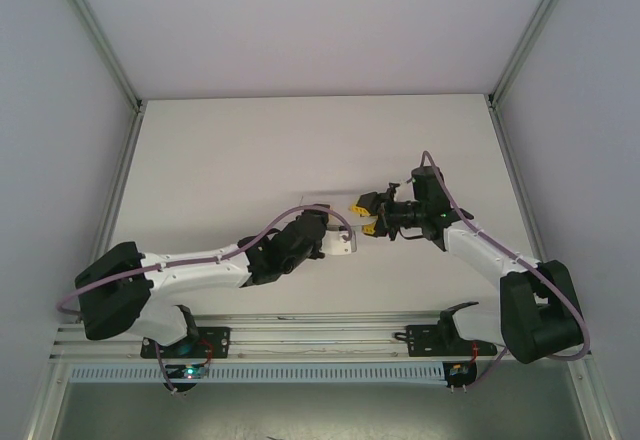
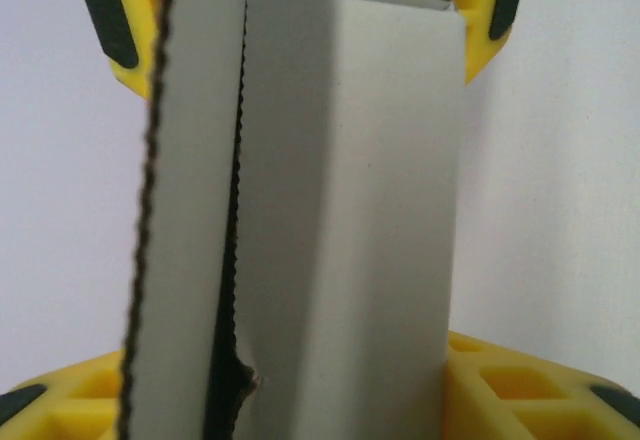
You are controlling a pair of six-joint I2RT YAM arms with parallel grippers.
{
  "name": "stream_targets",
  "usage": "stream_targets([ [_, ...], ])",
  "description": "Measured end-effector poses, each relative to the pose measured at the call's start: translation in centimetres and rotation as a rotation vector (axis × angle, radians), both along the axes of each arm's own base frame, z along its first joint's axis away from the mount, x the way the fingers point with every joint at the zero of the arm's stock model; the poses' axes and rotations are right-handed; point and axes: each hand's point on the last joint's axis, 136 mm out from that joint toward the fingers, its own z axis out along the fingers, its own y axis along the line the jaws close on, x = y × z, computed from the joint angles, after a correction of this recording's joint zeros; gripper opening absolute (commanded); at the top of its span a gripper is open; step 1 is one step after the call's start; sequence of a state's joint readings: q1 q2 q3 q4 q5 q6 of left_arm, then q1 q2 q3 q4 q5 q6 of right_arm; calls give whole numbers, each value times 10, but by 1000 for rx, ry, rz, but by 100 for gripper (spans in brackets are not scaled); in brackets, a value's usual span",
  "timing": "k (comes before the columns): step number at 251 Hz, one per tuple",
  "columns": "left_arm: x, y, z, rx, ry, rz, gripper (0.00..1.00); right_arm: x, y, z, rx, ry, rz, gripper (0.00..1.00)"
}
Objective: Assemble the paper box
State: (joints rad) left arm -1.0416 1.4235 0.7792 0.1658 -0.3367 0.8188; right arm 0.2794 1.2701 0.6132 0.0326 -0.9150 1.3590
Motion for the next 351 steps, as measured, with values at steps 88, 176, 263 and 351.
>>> stream_targets([
  [88, 1, -3, -1, 34, 12, -2, 35, -5, 1, 7, -4, -42, 14, 98],
  [176, -4, 25, -14, 50, 334, 32, 33, -2, -57, 63, -314, -515, -145, 99],
  [263, -40, 60, -25, 1, 792, -7, 36, 0, -59, 100, -404, -1023, -119, 97],
  [351, -52, 66, -48, 26, 981, 2, 38, -17, 10, 43, -445, -1129, 323, 79],
])
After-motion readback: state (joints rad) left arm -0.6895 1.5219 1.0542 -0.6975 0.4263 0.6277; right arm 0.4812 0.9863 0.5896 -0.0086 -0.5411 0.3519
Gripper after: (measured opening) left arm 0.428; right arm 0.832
